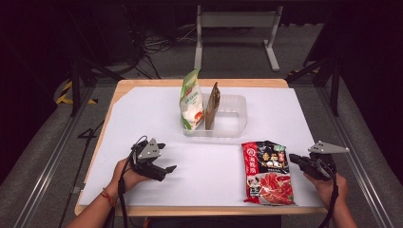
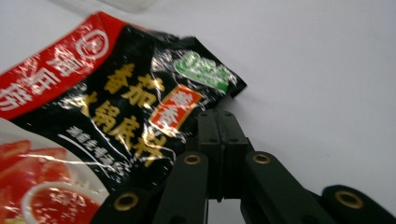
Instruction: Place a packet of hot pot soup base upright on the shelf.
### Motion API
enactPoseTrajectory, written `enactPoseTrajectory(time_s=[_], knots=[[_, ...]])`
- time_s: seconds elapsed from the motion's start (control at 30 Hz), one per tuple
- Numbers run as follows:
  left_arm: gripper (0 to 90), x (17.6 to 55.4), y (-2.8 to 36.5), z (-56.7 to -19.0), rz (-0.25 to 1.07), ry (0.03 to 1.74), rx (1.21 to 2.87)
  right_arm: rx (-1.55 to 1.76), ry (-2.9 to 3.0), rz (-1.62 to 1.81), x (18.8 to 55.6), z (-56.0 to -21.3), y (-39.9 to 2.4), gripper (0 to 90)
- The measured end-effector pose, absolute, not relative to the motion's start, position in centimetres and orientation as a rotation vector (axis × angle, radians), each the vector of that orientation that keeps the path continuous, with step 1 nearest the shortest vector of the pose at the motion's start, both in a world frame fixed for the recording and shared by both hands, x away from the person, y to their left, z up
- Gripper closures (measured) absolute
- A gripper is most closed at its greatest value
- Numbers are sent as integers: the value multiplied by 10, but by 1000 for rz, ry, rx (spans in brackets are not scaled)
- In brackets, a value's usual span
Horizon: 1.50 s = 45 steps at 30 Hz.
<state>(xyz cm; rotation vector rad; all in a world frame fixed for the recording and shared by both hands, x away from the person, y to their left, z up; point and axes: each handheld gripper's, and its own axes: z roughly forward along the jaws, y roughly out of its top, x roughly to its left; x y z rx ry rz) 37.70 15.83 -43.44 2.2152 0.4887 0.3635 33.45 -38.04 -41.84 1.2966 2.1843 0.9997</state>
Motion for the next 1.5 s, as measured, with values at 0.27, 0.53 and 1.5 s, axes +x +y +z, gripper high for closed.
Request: enactPoseTrajectory(time_s=[0.27,0.53,1.5], knots=[[127,376,158,-434,360,481,2217,1340,2343,958,335,-430,-382,900],[127,376,156,-434,358,473,2219,1235,2477,914,329,-426,-378,900],[123,375,154,-436,341,473,2233,955,2739,874,317,-424,-312,887]])
